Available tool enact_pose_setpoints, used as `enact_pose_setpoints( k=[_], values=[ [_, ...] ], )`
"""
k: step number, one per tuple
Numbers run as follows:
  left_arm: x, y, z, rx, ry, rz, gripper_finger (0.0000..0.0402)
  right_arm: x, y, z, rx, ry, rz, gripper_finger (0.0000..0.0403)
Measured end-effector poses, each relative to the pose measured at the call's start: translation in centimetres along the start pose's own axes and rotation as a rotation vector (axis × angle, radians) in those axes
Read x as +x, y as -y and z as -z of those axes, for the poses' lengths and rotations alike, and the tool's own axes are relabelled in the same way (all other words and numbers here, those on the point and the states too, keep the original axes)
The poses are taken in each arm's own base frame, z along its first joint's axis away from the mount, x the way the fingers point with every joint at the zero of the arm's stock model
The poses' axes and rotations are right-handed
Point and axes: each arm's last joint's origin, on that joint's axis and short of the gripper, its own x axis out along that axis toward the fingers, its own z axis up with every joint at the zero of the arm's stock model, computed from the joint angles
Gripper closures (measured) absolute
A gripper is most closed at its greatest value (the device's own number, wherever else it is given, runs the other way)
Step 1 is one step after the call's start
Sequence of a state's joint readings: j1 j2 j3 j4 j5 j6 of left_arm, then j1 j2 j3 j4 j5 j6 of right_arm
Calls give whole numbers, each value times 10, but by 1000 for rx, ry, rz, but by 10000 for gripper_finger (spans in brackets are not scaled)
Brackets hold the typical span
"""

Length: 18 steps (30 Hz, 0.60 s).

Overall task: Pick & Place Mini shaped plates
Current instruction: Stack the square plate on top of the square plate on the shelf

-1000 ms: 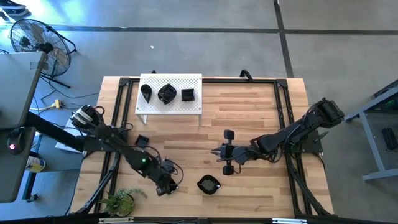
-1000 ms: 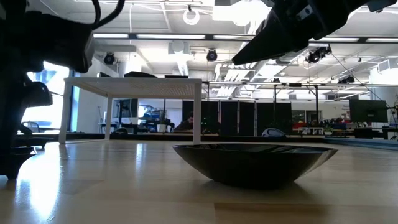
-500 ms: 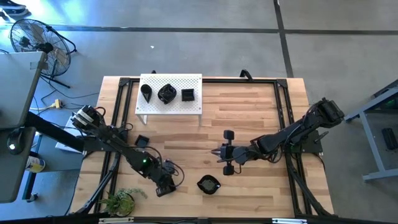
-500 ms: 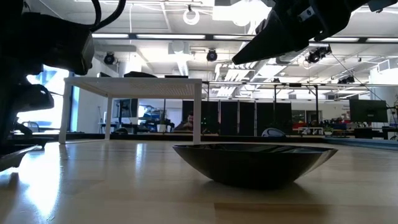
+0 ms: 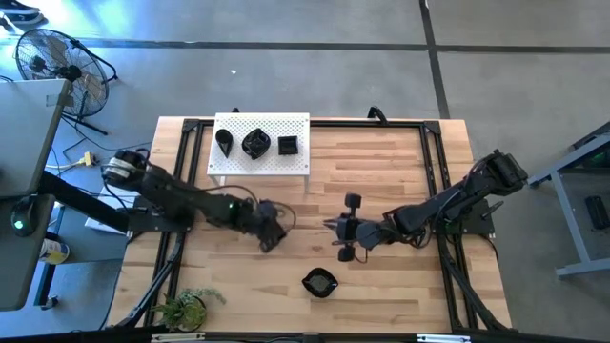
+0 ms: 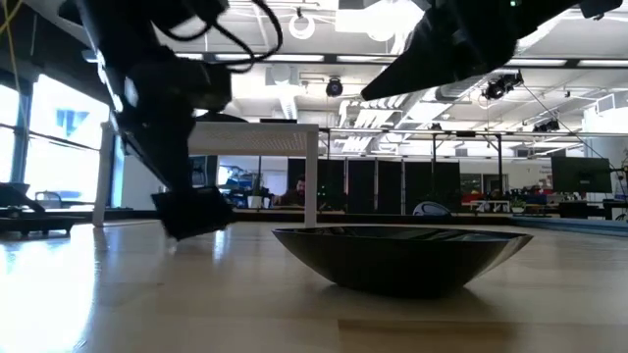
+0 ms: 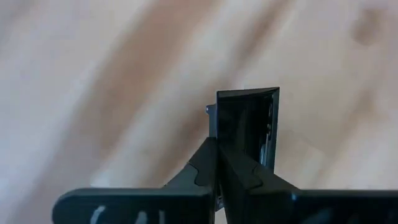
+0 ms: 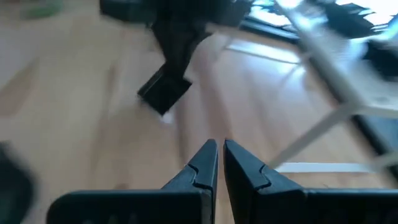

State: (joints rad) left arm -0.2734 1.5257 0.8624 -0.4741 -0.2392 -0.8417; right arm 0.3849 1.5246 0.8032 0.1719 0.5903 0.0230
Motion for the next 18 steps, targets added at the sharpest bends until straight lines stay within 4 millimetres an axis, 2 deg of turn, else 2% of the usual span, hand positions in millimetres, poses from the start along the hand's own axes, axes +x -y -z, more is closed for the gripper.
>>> enact_pose_setpoints(
  k=[3, 6, 14, 18],
  values=[
    [9, -18, -7, -81, 58, -87, 401, 4, 10, -4, 42, 31, 109, 387],
    [14, -26, -11, -170, 110, -95, 401, 8, 18, -6, 94, 46, 167, 387],
    [17, -28, 0, -359, 52, -31, 391, 10, 22, -4, 112, 27, 171, 386],
    [16, -26, 1, -324, 24, -22, 367, 10, 21, -3, 100, 21, 165, 386]
  ],
)
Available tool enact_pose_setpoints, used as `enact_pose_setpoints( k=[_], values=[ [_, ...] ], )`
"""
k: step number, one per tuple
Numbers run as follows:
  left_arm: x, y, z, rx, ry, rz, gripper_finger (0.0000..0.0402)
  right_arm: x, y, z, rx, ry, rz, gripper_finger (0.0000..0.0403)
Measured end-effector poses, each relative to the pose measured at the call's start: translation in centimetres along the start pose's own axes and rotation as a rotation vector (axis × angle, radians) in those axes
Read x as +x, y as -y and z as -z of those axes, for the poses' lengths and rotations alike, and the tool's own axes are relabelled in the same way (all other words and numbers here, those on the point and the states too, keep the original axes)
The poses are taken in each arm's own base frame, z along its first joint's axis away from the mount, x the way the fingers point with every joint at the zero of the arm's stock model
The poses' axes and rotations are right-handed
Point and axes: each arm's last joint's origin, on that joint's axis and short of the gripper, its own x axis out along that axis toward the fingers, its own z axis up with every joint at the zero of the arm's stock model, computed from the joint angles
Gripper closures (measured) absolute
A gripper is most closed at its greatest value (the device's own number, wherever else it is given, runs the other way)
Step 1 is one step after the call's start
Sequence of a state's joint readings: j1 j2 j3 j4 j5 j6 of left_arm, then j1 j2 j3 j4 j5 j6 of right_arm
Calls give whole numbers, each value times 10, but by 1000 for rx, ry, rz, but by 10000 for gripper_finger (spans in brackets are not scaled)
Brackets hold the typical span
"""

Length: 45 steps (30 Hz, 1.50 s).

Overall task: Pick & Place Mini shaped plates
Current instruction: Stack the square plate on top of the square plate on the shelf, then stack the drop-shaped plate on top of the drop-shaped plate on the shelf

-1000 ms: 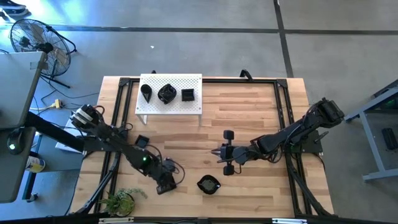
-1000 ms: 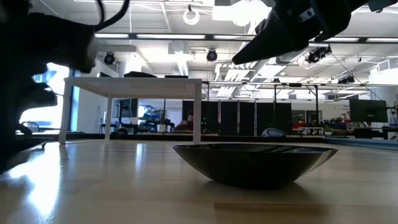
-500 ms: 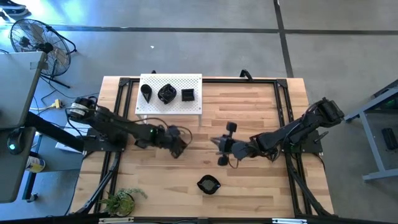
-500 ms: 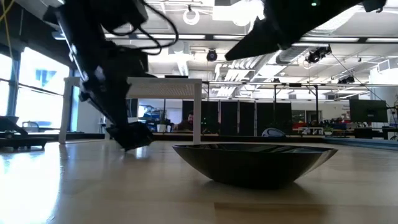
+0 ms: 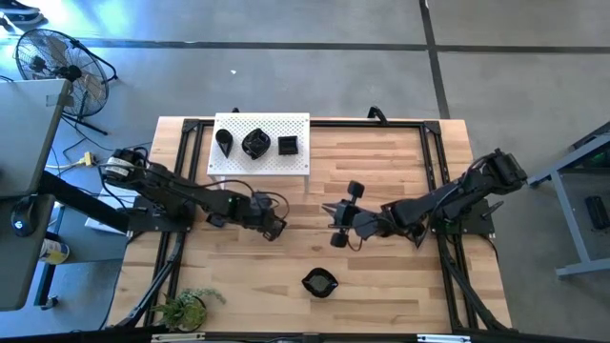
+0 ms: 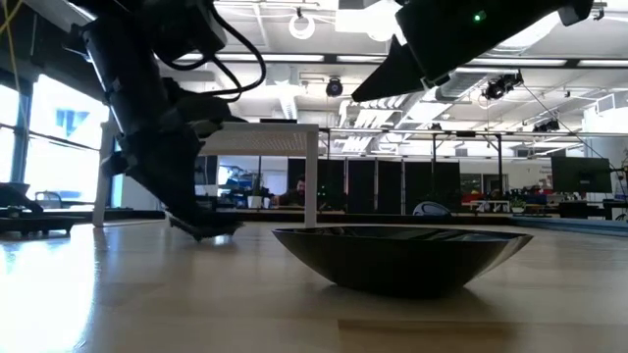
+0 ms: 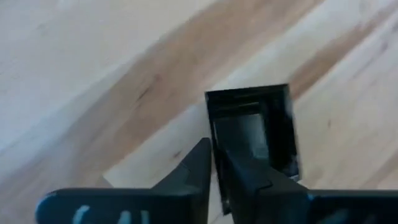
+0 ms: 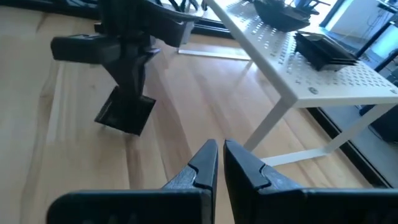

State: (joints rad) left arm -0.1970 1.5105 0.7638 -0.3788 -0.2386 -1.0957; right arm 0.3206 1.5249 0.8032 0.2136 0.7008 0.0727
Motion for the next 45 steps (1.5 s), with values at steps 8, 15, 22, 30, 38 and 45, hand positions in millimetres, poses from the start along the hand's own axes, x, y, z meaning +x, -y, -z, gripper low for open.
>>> enact_pose_setpoints(
  k=[8, 15, 22, 30, 38, 45],
  values=[
    [-18, 5, -6, 287, -125, -95, 288, 0, -1, 1, -58, -5, -8, 386],
    [-36, 29, -1, 787, -225, 106, 257, 0, -1, 1, -120, -5, -22, 387],
    [-28, 49, 21, 1142, -62, 82, 257, 0, -1, 1, -143, -5, -34, 387],
    [-10, 52, 30, 1193, -89, 44, 275, 0, -1, 1, -147, -6, -25, 386],
    [5, 50, 34, 1227, -99, -32, 322, 0, -1, 1, -151, -8, -23, 387],
    [8, 50, 34, 1229, -93, -48, 359, 0, -1, 1, -150, -8, -23, 387]
  ],
)
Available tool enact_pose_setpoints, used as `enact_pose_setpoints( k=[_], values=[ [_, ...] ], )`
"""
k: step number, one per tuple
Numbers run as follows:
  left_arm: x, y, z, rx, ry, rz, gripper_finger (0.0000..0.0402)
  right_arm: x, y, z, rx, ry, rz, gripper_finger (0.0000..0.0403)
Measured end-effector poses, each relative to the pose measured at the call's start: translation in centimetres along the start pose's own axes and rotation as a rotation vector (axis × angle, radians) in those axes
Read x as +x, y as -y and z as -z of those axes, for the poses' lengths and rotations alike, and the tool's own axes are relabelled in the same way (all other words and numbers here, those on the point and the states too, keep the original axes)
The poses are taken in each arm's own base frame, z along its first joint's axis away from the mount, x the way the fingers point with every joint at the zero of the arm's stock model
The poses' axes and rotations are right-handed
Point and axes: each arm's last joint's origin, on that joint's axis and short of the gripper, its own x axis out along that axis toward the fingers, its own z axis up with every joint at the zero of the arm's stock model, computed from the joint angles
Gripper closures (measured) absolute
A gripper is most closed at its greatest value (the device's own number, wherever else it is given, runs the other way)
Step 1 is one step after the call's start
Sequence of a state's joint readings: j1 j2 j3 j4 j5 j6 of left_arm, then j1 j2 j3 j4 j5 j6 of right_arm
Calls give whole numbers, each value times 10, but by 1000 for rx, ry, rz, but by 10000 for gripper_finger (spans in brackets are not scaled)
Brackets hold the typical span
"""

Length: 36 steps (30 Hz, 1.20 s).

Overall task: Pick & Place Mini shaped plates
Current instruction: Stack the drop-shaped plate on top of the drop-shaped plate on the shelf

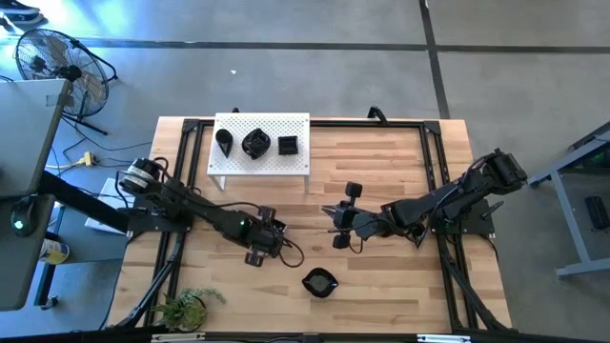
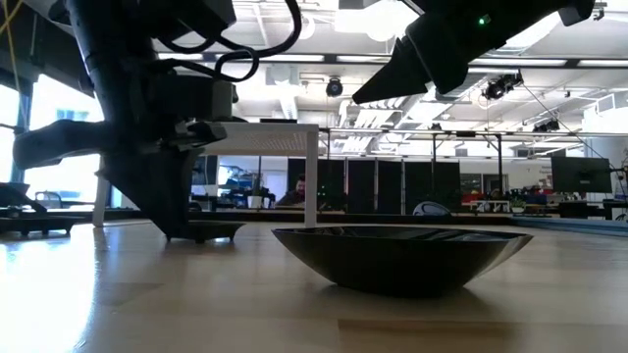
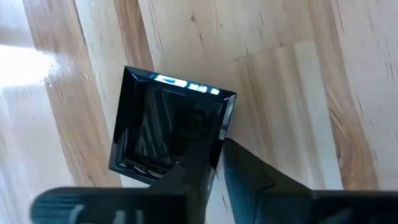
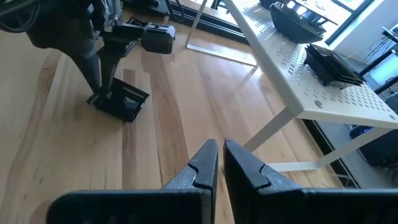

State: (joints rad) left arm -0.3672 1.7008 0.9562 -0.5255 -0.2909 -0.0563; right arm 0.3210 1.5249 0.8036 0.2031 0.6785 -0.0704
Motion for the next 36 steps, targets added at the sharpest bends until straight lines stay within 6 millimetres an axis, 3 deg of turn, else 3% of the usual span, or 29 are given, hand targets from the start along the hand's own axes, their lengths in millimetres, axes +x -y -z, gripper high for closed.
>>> enact_pose_setpoints(
  k=[4, 11, 16, 21, 29, 36],
  values=[
    [0, 0, 0, 3, 1, -3, 392, 0, 0, 0, -1, 0, 0, 386],
    [-9, -3, -6, 1, -7, -3, 399, 0, 0, 0, -1, 0, 0, 387],
    [-42, -11, -26, -6, 4, 5, 401, 0, 0, 0, -1, 0, -1, 387],
    [-94, -28, -42, -32, 83, -51, 401, 0, 0, 0, 0, 1, -1, 386],
    [-159, -93, -41, -218, 178, -234, 401, 0, 0, 0, 3, 4, -13, 387],
    [-161, -157, -29, -352, 151, -326, 401, 0, 0, -1, 4, 4, -12, 386]
  ],
)
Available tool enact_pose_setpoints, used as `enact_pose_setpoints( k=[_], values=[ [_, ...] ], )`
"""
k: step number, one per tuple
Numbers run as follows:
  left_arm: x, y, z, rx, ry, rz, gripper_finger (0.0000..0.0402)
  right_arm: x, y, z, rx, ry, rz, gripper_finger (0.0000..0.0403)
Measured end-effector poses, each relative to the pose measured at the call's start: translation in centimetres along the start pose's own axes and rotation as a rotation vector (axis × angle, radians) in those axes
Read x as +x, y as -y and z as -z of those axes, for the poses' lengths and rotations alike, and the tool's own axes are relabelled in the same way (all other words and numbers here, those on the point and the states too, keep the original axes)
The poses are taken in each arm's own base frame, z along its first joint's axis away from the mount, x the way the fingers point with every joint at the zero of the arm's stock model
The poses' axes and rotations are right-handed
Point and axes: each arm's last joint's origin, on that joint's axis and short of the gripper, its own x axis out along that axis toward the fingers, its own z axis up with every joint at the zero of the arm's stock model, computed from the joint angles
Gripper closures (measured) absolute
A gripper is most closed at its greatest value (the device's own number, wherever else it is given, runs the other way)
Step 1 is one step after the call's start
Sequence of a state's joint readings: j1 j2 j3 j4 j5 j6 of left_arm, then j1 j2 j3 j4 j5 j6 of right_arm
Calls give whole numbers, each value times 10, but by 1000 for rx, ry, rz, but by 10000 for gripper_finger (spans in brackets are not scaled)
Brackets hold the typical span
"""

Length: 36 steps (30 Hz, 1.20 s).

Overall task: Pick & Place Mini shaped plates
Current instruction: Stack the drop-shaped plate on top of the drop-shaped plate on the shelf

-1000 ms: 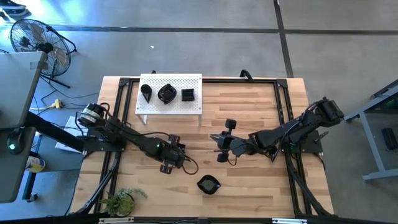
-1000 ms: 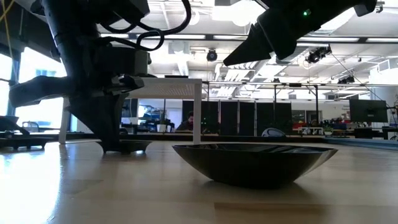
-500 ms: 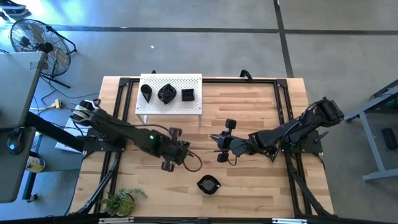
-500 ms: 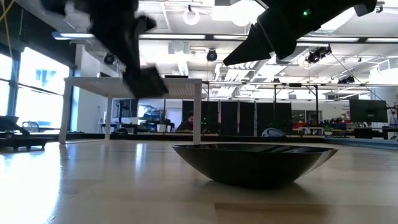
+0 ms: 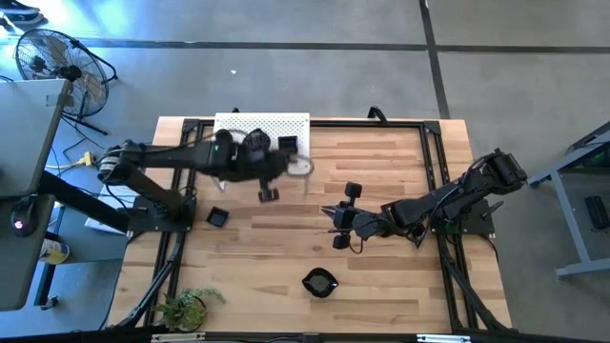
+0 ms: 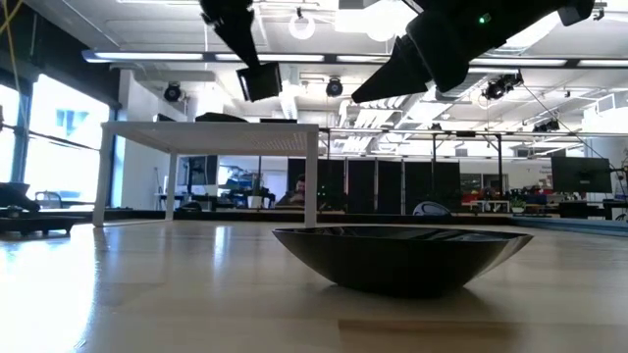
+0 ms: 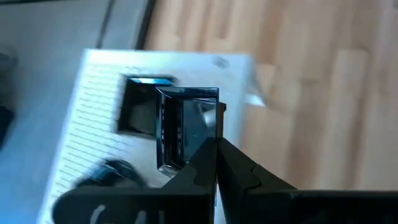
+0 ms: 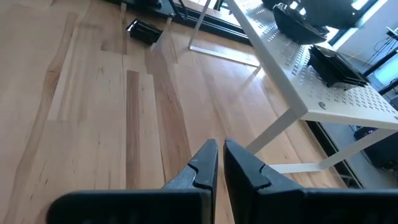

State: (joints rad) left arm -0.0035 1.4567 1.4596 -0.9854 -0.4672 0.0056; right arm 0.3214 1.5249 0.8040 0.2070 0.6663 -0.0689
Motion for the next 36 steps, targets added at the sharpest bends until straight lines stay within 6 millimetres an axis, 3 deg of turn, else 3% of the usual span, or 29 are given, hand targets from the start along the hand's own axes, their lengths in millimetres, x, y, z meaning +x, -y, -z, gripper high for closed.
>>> enact_pose_setpoints(
  k=[6, 17, 30, 36],
  values=[
    [18, -26, -11, -7, 55, -98, 401, 0, 0, 0, 0, 0, 13, 387],
    [53, -20, -14, 48, -32, -152, 402, 0, 0, 0, -1, -1, 12, 387],
    [52, -20, -14, 39, -31, -152, 399, 0, 0, 0, -1, 0, 6, 387],
    [60, -17, -13, 33, -59, -146, 360, 0, 0, 0, -1, 0, 4, 387]
  ],
)
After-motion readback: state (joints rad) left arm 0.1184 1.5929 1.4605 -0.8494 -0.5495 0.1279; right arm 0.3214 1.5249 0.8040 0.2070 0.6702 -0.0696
